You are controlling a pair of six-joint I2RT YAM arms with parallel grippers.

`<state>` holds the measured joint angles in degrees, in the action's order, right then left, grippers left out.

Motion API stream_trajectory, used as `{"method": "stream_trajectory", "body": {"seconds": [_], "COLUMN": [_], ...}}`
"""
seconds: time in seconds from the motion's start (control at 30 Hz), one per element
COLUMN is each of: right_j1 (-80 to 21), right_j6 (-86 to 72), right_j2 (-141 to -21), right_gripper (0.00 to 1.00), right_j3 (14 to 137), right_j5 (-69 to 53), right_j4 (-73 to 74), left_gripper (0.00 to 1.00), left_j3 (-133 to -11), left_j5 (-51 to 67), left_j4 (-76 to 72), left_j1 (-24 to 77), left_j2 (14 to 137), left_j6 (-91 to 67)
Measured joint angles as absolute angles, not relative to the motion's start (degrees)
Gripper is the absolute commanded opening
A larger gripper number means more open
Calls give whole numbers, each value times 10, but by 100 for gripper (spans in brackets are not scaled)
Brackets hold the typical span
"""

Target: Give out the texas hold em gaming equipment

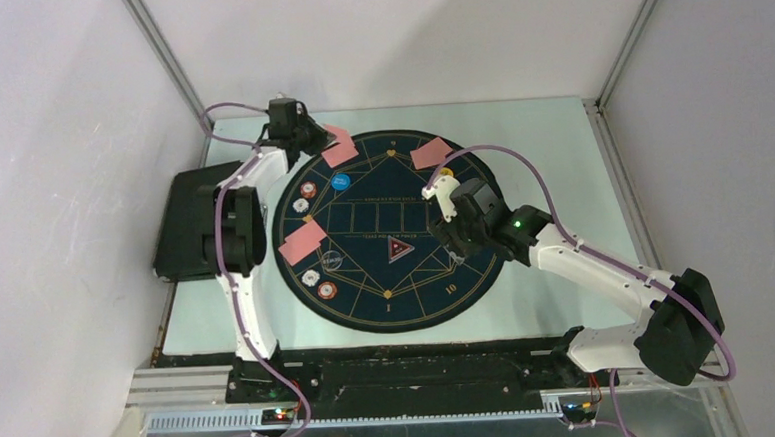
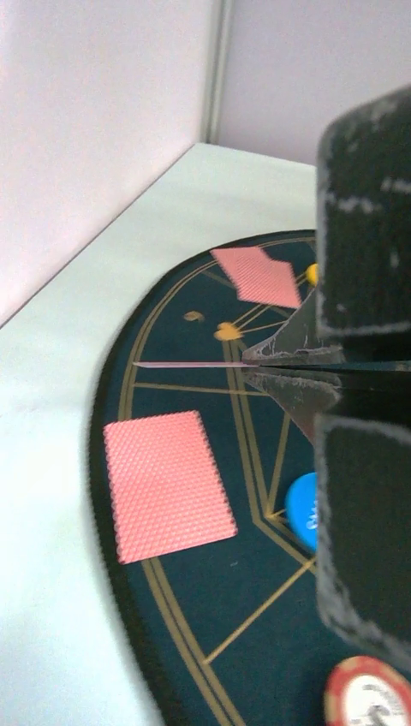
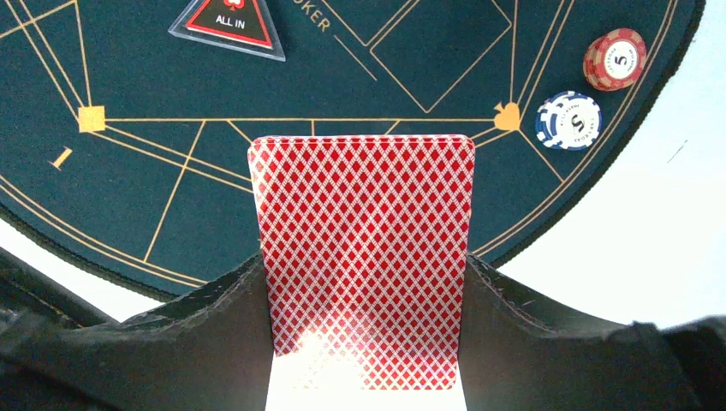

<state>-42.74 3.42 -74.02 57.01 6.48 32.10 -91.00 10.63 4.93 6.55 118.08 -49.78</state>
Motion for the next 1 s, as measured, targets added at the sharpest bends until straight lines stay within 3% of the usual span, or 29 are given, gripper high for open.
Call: {"method": "stream_trajectory", "body": {"seconds": [0.3,0.43,0.53,0.63,0.87,0.9,1.0], "right_j1": [-427,-427,-427,-427,-428,-428,-432], "right_j6": [34,34,34,34,34,34,34], "right_j2": [-740,-740,-740,-740,-735,-734,-734], "right_gripper": [0,0,0,0,0,0,0], "right_j3": [570,570,570,570,570,570,570], "right_j5": [70,73,74,76,78,78,78], "right_j4": [318,318,318,318,318,318,320], "left_gripper": [1,11,34,43,83,92,99], "left_j3": [-1030,-1035,-1035,-1035,-991,-987,-969], "left_j5": [76,76,76,75,55,51,46], "left_j4": [113,136,150,160,184,190,201], "left_j1": [49,47,46,46,46,46,46], "left_j2": [1305,1316,1318,1317,1277,1268,1228], "left_j6": [-513,-517,-521,-521,-511,-506,-497]}}
